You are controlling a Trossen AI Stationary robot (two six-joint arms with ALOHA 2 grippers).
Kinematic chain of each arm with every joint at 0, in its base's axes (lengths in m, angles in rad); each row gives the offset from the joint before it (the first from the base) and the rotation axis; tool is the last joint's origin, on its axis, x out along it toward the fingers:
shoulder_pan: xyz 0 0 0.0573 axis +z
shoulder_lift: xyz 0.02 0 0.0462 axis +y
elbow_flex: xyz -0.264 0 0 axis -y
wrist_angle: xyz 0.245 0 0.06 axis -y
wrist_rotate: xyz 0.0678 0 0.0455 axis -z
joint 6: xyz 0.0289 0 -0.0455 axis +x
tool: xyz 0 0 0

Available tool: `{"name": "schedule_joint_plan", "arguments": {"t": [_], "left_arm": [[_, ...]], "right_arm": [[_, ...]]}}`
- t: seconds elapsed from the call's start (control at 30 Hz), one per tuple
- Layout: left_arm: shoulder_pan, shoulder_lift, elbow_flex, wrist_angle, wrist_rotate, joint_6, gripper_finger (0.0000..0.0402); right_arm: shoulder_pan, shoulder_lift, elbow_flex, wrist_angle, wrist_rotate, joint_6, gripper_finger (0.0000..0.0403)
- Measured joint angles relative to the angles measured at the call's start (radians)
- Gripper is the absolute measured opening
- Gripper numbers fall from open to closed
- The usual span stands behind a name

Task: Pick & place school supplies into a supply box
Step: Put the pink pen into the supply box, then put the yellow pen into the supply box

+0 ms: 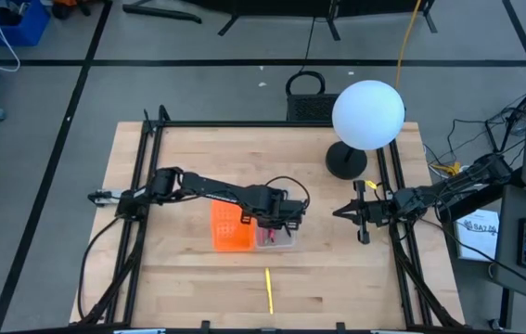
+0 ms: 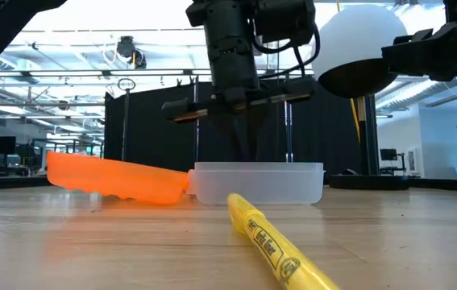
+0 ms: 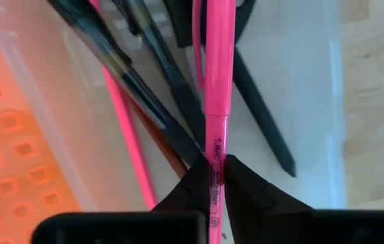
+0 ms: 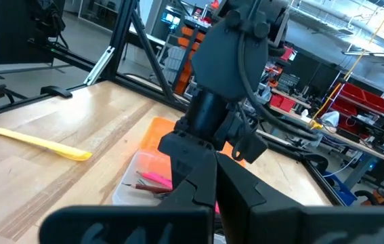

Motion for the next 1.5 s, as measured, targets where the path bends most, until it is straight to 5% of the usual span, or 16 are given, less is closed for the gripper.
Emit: {"name": "schedule_joint_plan", "arguments": {"t": [0.4, 0.6, 0.9, 1.17, 1.27, 1.4, 1.5], "left_arm": [[0.0, -0.004, 0.0, 0.045, 0.049, 0.018, 0.0144], [0.001, -0.065, 0.041, 0.066, 0.013, 0.322, 0.0137], [-0.145, -0.415, -0.013, -0.158, -0.728, 0.659, 0.003], [-0.18, -0.882, -0.374, -0.148, -0.993, 0.78, 0.0004], [-0.139, -1.061, -0.553, 0.012, -0.917, 0.951, 0.0004], [-0.093, -1.223, -0.805, 0.473, -0.461, 1.513, 0.0004], [-0.075, -1.263, -0.96, 0.781, -0.198, 1.798, 0.0003]], "right_arm": [[0.0, 0.0, 0.0, 0.0, 0.0, -0.003, 0.0], [0.0, 0.0, 0.0, 0.003, 0.0, -0.003, 0.0], [0.0, -0.001, 0.0, 0.016, 0.002, -0.007, 0.0], [0.0, -0.001, 0.0, 0.114, 0.001, -0.025, 0.0], [0.0, 0.0, 0.0, 0.066, 0.001, -0.025, 0.0], [0.0, 0.002, 0.0, 0.032, 0.001, -0.053, 0.0], [0.0, 0.003, 0.0, 0.089, -0.001, -0.165, 0.0]]}}
